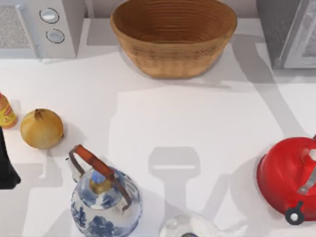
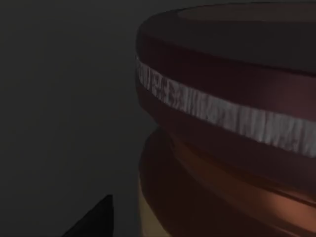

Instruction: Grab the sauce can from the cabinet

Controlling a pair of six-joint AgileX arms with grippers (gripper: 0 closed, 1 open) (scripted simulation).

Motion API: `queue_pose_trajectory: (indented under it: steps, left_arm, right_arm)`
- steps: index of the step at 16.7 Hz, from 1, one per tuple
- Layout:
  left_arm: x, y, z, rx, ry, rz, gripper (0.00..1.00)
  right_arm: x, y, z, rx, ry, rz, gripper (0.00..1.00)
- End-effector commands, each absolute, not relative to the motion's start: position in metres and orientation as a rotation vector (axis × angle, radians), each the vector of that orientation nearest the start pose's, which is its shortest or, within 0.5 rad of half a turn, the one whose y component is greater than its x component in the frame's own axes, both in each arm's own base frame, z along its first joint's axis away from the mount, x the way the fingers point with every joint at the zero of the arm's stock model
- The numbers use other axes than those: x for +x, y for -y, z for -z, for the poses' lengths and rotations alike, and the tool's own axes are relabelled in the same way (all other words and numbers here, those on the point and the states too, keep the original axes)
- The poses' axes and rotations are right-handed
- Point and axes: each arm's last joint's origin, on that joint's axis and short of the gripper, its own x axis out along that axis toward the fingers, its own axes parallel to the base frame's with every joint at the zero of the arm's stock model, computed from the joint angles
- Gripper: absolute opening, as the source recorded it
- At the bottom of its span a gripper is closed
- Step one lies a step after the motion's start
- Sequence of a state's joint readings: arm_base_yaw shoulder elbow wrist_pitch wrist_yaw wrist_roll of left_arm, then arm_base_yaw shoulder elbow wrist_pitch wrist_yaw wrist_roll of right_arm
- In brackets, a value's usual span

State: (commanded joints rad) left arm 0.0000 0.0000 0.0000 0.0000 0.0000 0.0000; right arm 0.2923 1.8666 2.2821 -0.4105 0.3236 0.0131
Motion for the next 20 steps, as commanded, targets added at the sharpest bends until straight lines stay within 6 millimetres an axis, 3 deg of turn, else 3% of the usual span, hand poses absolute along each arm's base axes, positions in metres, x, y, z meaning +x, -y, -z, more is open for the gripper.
queue_pose_trajectory:
  steps: [13, 20]
  left_arm:
    - [0.1057, 0.0012, -0.16, 0.0, 0.0, 0.0, 1.0]
    - [0.1057, 0.0012, -0.16, 0.0, 0.0, 0.0, 1.0]
  right_arm:
    - [0.3836, -0.1135, -0.5073, 0.0, 0.009, 0.011, 0.02]
    - [0.3836, -0.1135, -0.5073, 0.0, 0.009, 0.011, 0.0]
